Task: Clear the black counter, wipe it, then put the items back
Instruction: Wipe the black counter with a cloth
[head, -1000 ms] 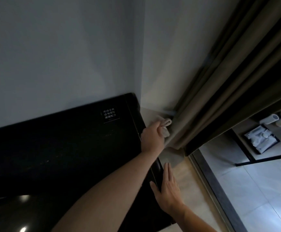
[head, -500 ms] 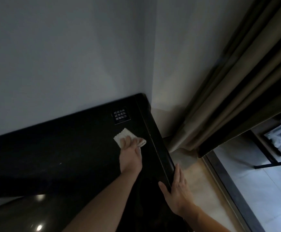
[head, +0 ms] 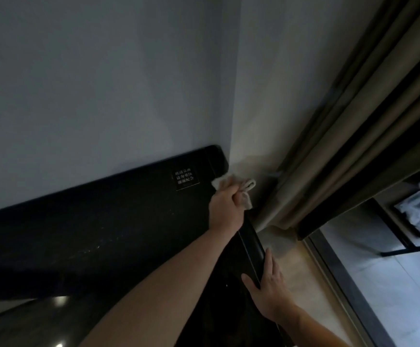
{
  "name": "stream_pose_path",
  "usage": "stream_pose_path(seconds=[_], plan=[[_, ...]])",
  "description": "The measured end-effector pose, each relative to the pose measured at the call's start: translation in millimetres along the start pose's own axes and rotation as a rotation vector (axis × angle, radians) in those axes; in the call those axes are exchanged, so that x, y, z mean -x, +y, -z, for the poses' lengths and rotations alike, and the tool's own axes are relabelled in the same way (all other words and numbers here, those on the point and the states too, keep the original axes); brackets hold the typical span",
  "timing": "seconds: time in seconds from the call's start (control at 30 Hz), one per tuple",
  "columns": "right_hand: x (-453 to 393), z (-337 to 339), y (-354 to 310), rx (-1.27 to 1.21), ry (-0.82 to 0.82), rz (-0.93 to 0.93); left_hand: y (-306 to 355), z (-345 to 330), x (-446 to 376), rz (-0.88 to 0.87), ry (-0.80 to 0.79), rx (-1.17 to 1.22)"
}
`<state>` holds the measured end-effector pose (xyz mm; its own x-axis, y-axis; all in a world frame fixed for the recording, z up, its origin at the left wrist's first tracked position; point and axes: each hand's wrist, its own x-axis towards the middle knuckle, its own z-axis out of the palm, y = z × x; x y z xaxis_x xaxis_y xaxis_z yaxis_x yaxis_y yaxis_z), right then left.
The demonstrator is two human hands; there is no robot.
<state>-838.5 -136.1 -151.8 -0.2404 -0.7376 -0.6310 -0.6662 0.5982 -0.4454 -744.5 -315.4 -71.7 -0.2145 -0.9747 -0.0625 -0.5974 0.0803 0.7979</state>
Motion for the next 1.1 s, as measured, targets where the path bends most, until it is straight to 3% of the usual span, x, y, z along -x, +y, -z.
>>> stream_pose_path(seconds=[0.1, 0.23, 0.27, 0.37, 0.47, 0.53, 0.73, 0.87, 1.1], plan=[[2.0, 0.1, -1.1, 0.005, 0.019, 0.000, -35.7, 20.2, 12.0, -0.046, -0.028, -0.156], [-1.5, -1.4, 1.8, 0.014, 0.004, 0.000, -65.6, 30.2, 41.3, 0.002, -0.368, -0.247], [-3.1, -1.2, 2.8, 0.019, 0.000, 0.004, -69.9, 30.5, 46.4, 0.001, -0.392, -0.232], [-7.0, 4.9, -5.6, 0.065, 0.060, 0.096, -78.9, 40.9, 58.3, 0.005, -0.250, -0.127], [-18.7, 18.5, -37.3, 0.136, 0.212, 0.261, -101.3, 70.8, 74.7, 0.005, -0.154, -0.247], [-30.2, 25.1, -67.6, 0.187, 0.252, 0.315, -124.7, 99.5, 93.1, 0.071, -0.187, -0.376], [-66.5, 5.3, -139.8, 0.414, 0.160, 0.483, -194.3, 174.8, 156.9, 0.302, -0.299, -0.627], [-86.6, -2.4, -128.4, 0.546, 0.166, 0.484, -228.1, 201.8, 184.7, 0.440, -0.313, -0.646], [-104.0, 8.5, -129.9, 0.454, 0.279, 0.372, -234.6, 205.0, 183.7, 0.423, -0.369, -0.644]])
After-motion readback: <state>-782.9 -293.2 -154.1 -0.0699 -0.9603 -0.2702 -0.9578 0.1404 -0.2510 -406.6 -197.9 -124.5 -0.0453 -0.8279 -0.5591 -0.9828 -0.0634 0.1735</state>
